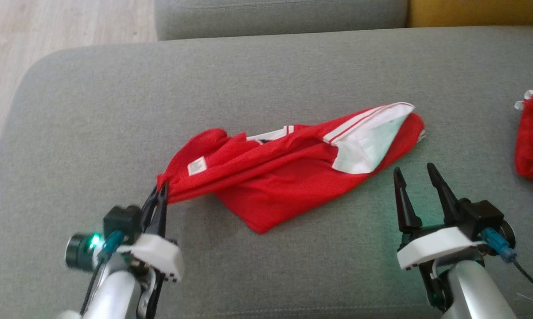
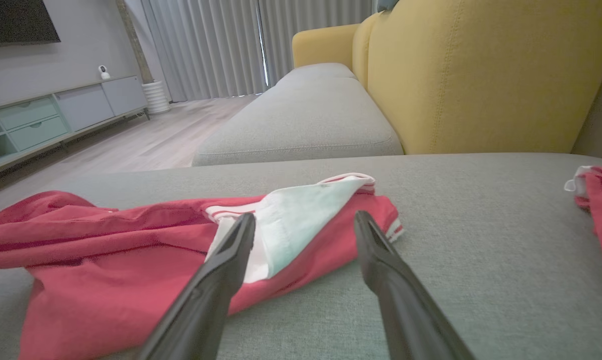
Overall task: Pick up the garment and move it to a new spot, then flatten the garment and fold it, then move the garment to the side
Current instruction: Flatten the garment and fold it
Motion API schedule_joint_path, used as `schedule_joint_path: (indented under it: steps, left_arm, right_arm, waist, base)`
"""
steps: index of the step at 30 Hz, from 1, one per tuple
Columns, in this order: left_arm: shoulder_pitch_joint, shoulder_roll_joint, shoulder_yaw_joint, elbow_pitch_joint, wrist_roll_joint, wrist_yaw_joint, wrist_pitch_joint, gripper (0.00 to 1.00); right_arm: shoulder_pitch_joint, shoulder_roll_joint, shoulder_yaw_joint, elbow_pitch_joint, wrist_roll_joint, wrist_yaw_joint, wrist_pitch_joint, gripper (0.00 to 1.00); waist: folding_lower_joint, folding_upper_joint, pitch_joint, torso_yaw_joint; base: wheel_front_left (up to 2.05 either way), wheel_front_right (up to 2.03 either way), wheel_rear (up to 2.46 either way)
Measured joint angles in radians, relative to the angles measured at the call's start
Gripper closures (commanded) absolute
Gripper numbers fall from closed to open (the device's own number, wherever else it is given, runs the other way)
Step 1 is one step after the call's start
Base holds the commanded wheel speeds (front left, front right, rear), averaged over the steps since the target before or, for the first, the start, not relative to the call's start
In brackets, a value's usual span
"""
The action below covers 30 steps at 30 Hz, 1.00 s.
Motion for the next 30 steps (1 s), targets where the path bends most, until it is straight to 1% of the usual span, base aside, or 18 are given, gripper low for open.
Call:
schedule_joint_path:
  steps: [1, 2, 3, 4, 6, 8, 12, 15, 18, 28, 30]
  left_arm:
    - [0.011, -0.006, 0.017, 0.006, -0.008, 0.004, 0.000, 0.58]
    - [0.022, -0.011, 0.032, 0.016, -0.014, 0.004, 0.000, 0.36]
    - [0.033, -0.015, 0.045, 0.028, -0.019, 0.009, 0.000, 0.04]
    - [0.044, -0.020, 0.059, 0.037, -0.023, 0.017, 0.001, 0.00]
    - [0.068, -0.031, 0.100, 0.051, -0.035, 0.040, 0.001, 0.00]
    - [0.091, -0.037, 0.130, 0.047, -0.035, 0.047, 0.001, 0.00]
    - [0.130, -0.058, 0.176, -0.027, -0.028, 0.065, 0.001, 0.00]
    - [0.153, -0.069, 0.207, -0.092, -0.014, 0.065, 0.001, 0.00]
    - [0.179, -0.078, 0.217, -0.130, -0.001, 0.064, 0.001, 0.00]
    - [0.253, -0.085, 0.234, -0.138, 0.007, 0.062, 0.001, 0.00]
    - [0.252, -0.086, 0.233, -0.138, 0.008, 0.054, 0.001, 0.00]
  right_arm:
    - [0.001, 0.000, 0.000, 0.000, 0.000, 0.000, 0.000, 0.00]
    - [0.001, 0.000, -0.001, 0.000, 0.000, 0.000, 0.000, 0.00]
    - [0.002, 0.000, 0.000, 0.000, 0.000, 0.000, 0.000, 0.00]
    - [0.003, 0.000, 0.001, 0.000, 0.000, 0.000, 0.000, 0.00]
    - [0.008, 0.000, 0.005, -0.001, 0.003, 0.000, 0.000, 0.00]
    - [0.019, 0.001, 0.007, -0.004, 0.016, 0.000, 0.000, 0.00]
    - [0.035, 0.001, 0.013, -0.014, 0.036, 0.000, 0.000, 0.00]
    - [0.036, 0.001, 0.023, -0.024, 0.047, 0.000, 0.000, 0.00]
    - [0.036, 0.001, 0.025, -0.034, 0.055, 0.000, 0.000, 0.00]
    - [0.039, 0.001, 0.029, -0.028, 0.066, 0.000, 0.000, 0.00]
    - [0.039, 0.001, 0.035, -0.016, 0.066, 0.000, 0.000, 0.00]
  waist:
    - [0.0000, 0.0000, -0.002, -0.004]
    - [0.0000, 0.0000, -0.005, -0.009]
    - [0.0000, 0.0000, -0.007, -0.013]
    - [0.0000, 0.0000, -0.010, -0.017]
    - [0.0000, 0.0000, -0.015, -0.026]
    - [0.0000, 0.0000, -0.019, -0.035]
    - [0.0000, 0.0000, -0.024, -0.043]
    - [0.0000, 0.0000, -0.024, -0.043]
    - [0.0000, 0.0000, -0.029, -0.040]
    - [0.0000, 0.0000, -0.057, -0.044]
    - [0.0000, 0.0000, -0.051, -0.042]
  base:
    - [0.00, 0.00, 0.00]
    - [0.00, 0.00, 0.00]
    - [0.00, 0.00, 0.00]
    - [0.00, 0.00, 0.00]
    - [0.00, 0.00, 0.00]
    - [0.00, 0.00, 0.00]
    - [0.00, 0.00, 0.00]
    - [0.00, 0.00, 0.00]
    - [0.00, 0.00, 0.00]
    - [0.00, 0.00, 0.00]
    - [0.00, 0.00, 0.00]
